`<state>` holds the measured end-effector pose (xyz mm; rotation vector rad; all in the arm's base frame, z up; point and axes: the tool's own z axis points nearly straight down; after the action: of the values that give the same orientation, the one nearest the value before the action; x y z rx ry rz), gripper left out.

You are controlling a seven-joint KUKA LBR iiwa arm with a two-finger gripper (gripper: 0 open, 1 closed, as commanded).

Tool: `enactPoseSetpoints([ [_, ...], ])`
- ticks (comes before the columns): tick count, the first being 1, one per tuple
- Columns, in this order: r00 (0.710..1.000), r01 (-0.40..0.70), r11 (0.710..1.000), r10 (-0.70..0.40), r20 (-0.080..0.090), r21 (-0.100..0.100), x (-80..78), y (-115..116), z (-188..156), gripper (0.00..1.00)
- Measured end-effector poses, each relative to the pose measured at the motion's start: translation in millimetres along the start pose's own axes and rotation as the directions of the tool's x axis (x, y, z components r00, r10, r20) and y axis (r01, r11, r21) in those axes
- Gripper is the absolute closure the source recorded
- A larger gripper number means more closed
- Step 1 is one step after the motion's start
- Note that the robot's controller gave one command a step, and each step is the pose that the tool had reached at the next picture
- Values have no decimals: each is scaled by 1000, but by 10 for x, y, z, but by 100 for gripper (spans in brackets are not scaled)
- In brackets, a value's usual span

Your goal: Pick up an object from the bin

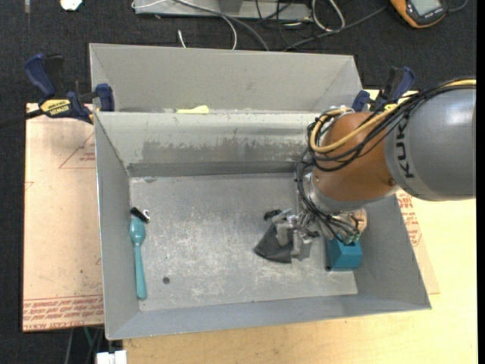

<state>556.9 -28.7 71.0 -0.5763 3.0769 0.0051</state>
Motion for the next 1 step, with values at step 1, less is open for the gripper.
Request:
enactPoseSetpoints([
  [1, 1000, 0, 1000, 0, 0, 0, 0, 0, 0, 100],
])
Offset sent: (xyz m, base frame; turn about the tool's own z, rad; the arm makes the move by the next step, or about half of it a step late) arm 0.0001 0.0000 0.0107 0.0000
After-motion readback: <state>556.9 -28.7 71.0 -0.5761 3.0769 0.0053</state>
